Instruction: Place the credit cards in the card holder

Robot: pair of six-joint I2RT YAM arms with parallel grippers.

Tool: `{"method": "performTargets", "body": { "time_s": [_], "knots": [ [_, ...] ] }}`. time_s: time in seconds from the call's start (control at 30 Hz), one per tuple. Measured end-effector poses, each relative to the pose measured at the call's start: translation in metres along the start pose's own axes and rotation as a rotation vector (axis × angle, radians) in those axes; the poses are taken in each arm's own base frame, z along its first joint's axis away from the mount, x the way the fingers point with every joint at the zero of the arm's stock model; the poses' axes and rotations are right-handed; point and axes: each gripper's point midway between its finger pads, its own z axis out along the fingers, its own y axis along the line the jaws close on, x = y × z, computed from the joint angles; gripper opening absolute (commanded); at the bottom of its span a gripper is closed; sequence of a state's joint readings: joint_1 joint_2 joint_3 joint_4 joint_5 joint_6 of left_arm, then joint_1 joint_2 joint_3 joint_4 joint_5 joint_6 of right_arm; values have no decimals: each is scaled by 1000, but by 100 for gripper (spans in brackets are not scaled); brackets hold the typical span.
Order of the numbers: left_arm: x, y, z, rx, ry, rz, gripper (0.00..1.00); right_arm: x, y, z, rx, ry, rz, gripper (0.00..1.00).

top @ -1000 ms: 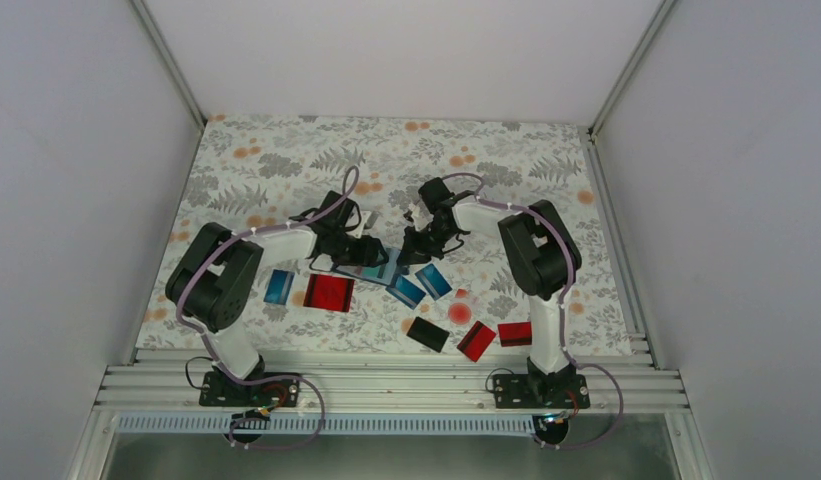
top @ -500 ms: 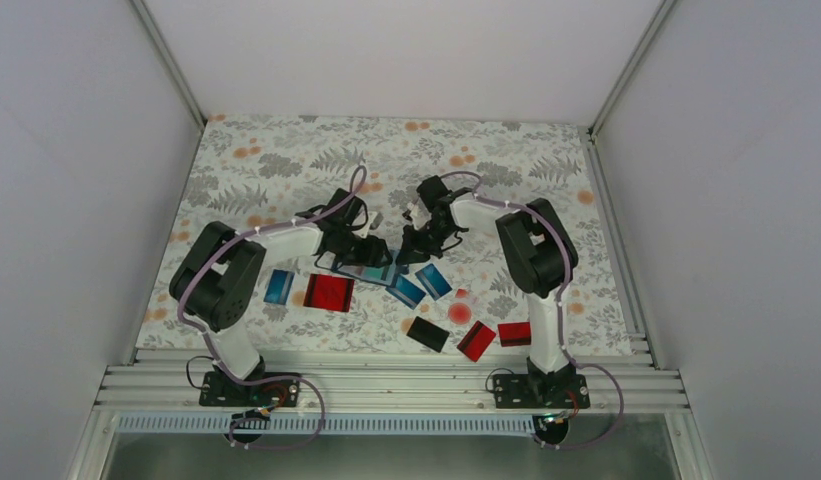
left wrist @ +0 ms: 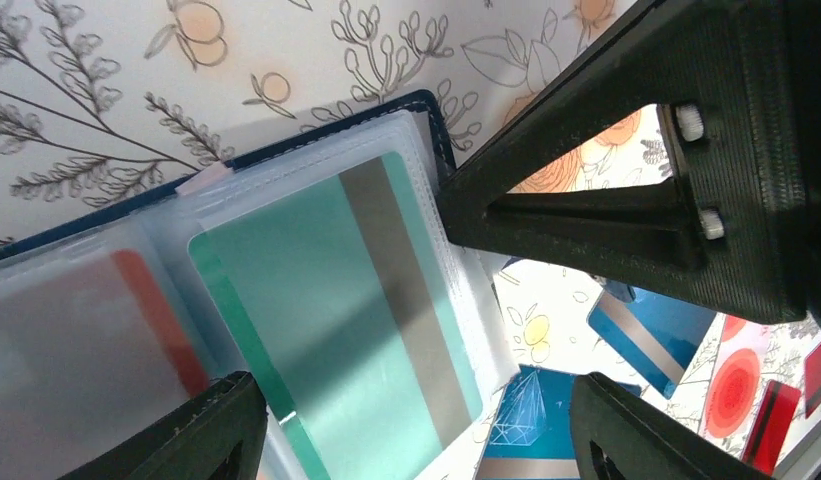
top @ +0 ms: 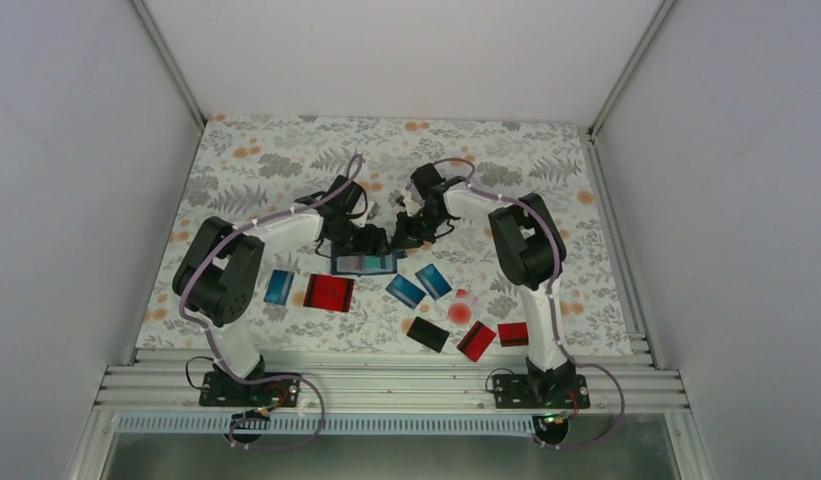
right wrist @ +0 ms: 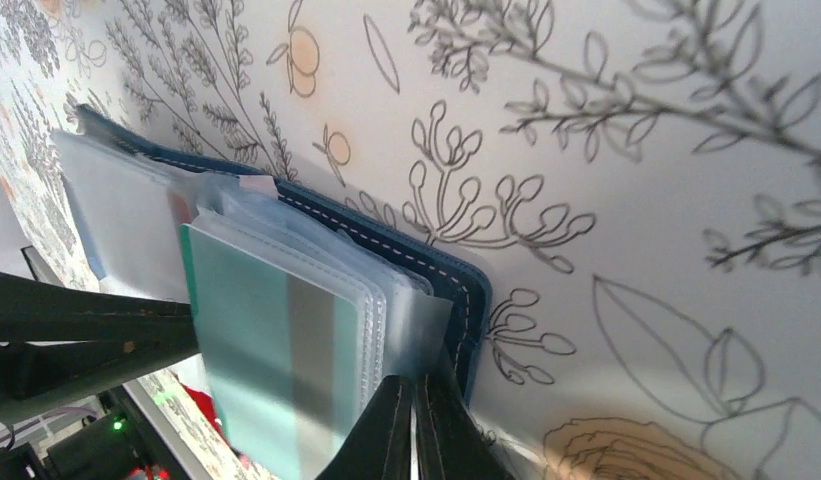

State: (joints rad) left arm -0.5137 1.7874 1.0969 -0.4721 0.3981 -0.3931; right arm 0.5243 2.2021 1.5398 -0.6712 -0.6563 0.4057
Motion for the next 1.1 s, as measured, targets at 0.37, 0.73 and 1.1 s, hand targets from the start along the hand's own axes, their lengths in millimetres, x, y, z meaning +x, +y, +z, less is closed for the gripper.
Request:
{"method": "performTargets", "body": {
  "time_s": [0.37, 0.73, 1.1],
  "knots": [
    [-15, -5, -24, 37, -18, -30, 71, -12, -5, -12, 9, -40, -48, 24],
    [-18, 8, -38, -19, -46, -15, 11, -4, 37, -45, -127, -101, -89, 28],
    [-6, 26, -17, -59, 2, -24, 2, 2, 39, -32, -191, -67, -33, 28]
  ]
}}
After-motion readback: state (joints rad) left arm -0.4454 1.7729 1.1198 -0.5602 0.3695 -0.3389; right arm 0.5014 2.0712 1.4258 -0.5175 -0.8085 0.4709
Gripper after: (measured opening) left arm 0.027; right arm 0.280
